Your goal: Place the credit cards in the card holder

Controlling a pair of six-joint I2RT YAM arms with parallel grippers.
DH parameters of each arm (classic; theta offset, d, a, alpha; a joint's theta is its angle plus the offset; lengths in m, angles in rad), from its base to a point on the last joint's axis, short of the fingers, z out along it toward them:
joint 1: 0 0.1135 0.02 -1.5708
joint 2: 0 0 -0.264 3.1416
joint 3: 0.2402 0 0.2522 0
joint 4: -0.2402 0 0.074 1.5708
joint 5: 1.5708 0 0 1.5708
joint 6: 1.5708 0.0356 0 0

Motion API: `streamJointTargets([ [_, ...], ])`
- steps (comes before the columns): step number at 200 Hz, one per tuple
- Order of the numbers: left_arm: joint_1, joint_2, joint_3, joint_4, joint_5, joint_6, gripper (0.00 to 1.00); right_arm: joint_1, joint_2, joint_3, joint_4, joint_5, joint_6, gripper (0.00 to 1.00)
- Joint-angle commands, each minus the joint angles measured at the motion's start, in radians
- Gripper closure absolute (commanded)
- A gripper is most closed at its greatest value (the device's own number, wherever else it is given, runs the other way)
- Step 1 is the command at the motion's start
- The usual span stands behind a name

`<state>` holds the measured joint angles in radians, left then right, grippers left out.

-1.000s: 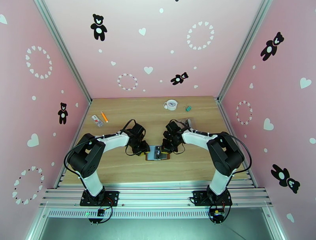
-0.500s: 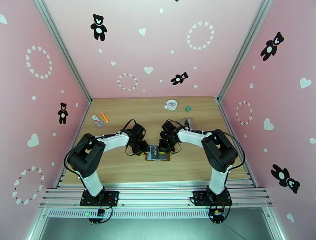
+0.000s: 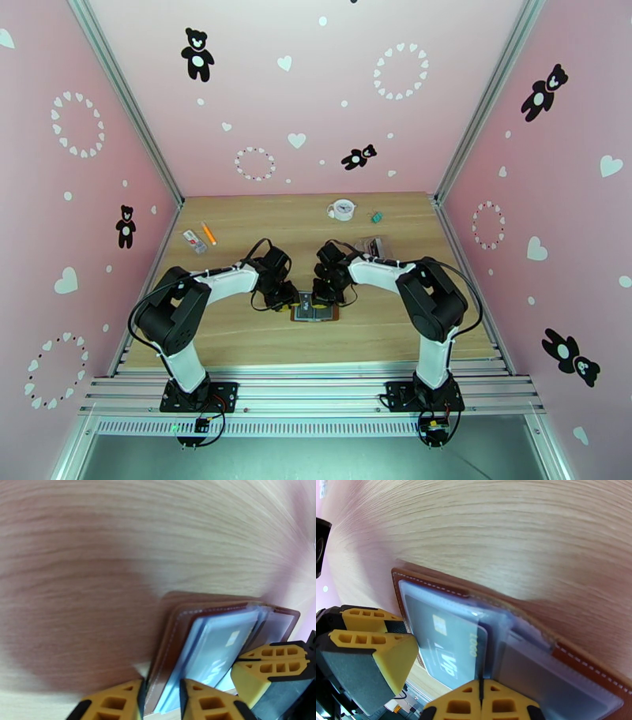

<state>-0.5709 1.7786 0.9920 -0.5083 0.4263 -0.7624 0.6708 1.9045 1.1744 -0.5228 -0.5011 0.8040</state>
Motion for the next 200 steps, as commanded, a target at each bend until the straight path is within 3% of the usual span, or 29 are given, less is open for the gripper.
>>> streamJointTargets([
  [1, 0.0, 0.023, 0.017, -0.006, -0.001, 0.012, 0.7, 0.021, 0.007, 0.047, -0.035, -0.002, -0.011, 1.0],
  [32, 0.001, -0.02, 0.019, -0.03, -0.015, 0.012, 0.68, 0.021, -0.053, 0.074, -0.098, 0.043, -0.024, 1.0],
  [69, 0.001, -0.065, 0.016, -0.04, -0.023, -0.003, 0.66, 0.02, -0.081, 0.079, -0.128, 0.071, -0.019, 0.85],
  [94, 0.001, -0.072, 0.019, -0.045, -0.023, -0.005, 0.66, 0.021, -0.073, 0.082, -0.128, 0.072, -0.017, 0.83],
  [155, 0.0, -0.088, 0.03, -0.059, -0.022, -0.004, 0.67, 0.022, -0.011, 0.125, -0.152, 0.08, -0.021, 1.0],
  [200, 0.002, -0.082, 0.037, -0.059, -0.024, -0.005, 0.67, 0.023, 0.04, 0.138, -0.159, 0.076, -0.025, 1.0],
])
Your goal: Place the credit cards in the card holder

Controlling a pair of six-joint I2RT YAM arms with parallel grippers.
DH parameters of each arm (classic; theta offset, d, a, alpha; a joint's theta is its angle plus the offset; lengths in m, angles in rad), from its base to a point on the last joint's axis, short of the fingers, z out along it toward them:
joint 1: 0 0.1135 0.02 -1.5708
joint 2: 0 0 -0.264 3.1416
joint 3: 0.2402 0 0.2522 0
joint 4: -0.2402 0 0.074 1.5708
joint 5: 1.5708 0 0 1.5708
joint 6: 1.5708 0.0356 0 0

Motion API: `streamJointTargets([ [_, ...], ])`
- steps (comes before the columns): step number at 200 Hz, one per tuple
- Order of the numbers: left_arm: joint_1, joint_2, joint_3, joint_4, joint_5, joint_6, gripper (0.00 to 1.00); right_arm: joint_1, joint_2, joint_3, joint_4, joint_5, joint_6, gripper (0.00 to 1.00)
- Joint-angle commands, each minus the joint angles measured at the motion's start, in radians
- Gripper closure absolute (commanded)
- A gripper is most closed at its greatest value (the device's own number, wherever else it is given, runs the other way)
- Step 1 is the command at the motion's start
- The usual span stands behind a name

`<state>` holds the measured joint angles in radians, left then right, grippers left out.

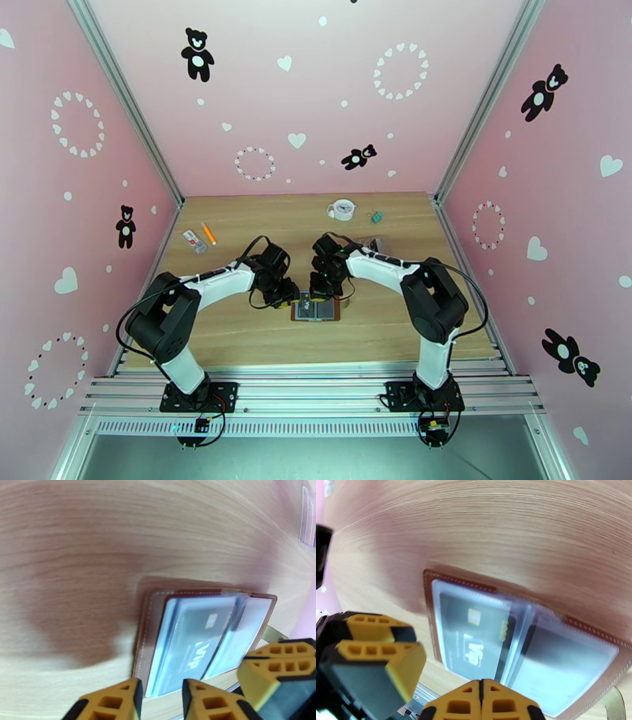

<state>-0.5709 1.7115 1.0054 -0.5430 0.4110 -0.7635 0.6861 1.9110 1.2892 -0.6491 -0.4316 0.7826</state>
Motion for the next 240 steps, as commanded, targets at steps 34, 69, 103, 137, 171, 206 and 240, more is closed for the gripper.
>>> streamJointTargets([
  [34, 0.002, -0.011, 0.021, -0.021, -0.01, -0.007, 0.67, 0.01, 0.049, 0.02, -0.047, 0.017, -0.009, 1.0],
  [69, 0.0, -0.013, 0.016, -0.015, -0.008, -0.011, 0.67, 0.02, 0.054, -0.001, -0.043, 0.024, -0.009, 1.0],
  [103, 0.001, -0.015, 0.021, -0.011, -0.004, -0.013, 0.67, 0.024, 0.067, -0.017, -0.039, 0.038, -0.008, 1.0],
  [137, 0.001, -0.017, 0.024, 0.008, 0.01, -0.028, 0.66, 0.025, 0.078, -0.03, -0.035, 0.049, -0.009, 1.0],
  [171, 0.0, -0.012, 0.024, 0.032, 0.031, -0.043, 0.64, 0.025, 0.089, -0.036, -0.032, 0.054, -0.011, 1.0],
  [206, -0.003, -0.002, 0.037, 0.062, 0.066, -0.05, 0.64, 0.025, 0.088, -0.046, -0.026, 0.051, -0.009, 1.0],
  [240, -0.014, 0.021, 0.053, 0.075, 0.082, -0.053, 0.64, 0.024, 0.085, -0.049, -0.025, 0.05, -0.011, 1.0],
])
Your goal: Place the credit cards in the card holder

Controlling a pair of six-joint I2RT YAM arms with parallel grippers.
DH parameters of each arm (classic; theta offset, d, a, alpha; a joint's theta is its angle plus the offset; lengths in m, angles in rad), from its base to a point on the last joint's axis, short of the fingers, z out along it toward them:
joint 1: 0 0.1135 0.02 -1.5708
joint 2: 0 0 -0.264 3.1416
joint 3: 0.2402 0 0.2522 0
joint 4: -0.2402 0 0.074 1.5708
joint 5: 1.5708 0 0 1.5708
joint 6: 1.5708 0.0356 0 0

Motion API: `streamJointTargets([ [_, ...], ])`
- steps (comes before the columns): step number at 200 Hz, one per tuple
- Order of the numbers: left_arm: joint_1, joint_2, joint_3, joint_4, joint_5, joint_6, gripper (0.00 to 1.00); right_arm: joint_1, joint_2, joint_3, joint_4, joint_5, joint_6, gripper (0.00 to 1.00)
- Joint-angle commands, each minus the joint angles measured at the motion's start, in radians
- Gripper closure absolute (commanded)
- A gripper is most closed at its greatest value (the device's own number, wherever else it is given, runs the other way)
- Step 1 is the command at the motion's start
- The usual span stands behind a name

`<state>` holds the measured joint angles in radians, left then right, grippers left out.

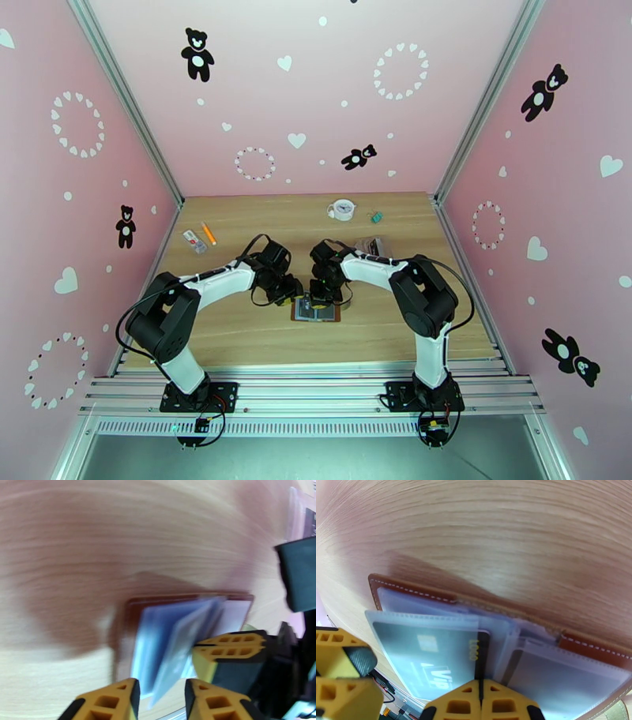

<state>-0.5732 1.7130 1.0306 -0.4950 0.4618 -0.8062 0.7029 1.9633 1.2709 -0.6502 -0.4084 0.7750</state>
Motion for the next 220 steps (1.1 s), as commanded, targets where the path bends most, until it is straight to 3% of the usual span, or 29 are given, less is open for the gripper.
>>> streamJointTargets([
  [1, -0.012, 0.021, 0.029, 0.027, 0.032, -0.01, 0.64, 0.008, 0.032, -0.032, -0.023, 0.026, -0.003, 1.0],
  [126, -0.026, 0.044, 0.022, -0.029, -0.069, 0.013, 0.64, 0.009, 0.032, -0.032, -0.023, 0.024, 0.003, 1.0],
  [220, -0.052, 0.093, 0.028, -0.001, -0.037, 0.024, 0.65, 0.007, 0.036, -0.034, -0.017, 0.023, 0.007, 1.0],
])
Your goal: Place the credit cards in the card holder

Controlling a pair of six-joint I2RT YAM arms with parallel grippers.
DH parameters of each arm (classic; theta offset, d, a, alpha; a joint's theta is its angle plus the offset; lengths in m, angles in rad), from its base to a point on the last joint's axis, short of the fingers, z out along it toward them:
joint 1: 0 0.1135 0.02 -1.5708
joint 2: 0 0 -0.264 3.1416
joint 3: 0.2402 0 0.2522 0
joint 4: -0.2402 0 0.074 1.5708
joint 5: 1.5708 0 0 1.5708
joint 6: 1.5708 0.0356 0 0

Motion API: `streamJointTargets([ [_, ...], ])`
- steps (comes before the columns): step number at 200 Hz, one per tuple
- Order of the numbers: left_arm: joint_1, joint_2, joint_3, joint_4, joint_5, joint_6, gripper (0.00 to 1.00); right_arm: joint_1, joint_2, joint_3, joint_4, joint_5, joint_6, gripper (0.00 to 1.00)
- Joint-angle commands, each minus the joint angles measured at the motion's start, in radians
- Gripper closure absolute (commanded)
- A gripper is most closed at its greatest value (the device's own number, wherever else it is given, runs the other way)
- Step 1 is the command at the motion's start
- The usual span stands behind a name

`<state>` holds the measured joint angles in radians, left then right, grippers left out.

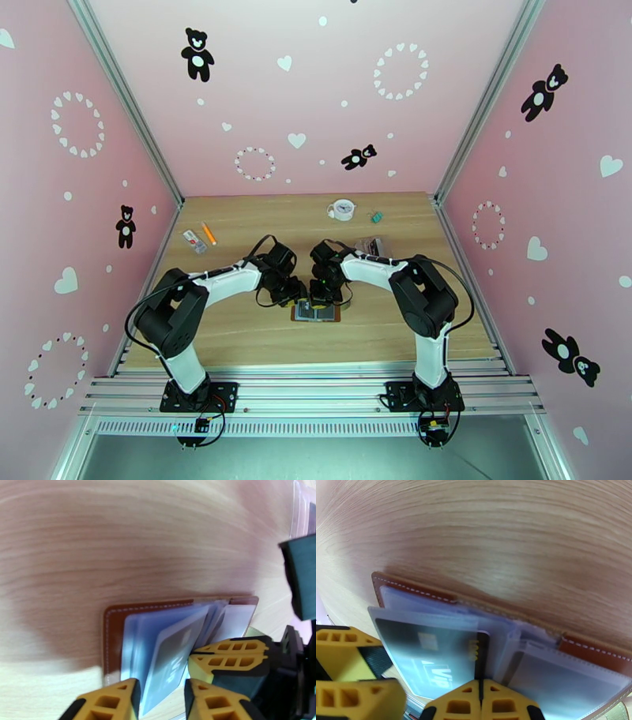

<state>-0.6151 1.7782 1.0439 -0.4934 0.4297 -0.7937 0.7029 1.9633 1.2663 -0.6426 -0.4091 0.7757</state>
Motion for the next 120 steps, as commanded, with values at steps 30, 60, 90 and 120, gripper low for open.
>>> streamJointTargets([
  [30, -0.011, 0.024, 0.018, -0.004, -0.005, 0.016, 0.65, 0.007, 0.036, -0.028, -0.025, 0.025, 0.007, 1.0],
  [60, -0.011, 0.015, 0.028, -0.003, 0.004, 0.015, 0.65, 0.008, 0.035, -0.024, -0.026, 0.024, 0.007, 1.0],
  [90, -0.012, -0.002, 0.034, -0.008, 0.003, 0.013, 0.66, 0.008, 0.032, -0.018, -0.026, 0.024, 0.007, 1.0],
  [120, -0.012, -0.007, 0.03, -0.009, 0.006, 0.011, 0.66, 0.009, 0.034, -0.017, -0.026, 0.023, 0.007, 1.0],
])
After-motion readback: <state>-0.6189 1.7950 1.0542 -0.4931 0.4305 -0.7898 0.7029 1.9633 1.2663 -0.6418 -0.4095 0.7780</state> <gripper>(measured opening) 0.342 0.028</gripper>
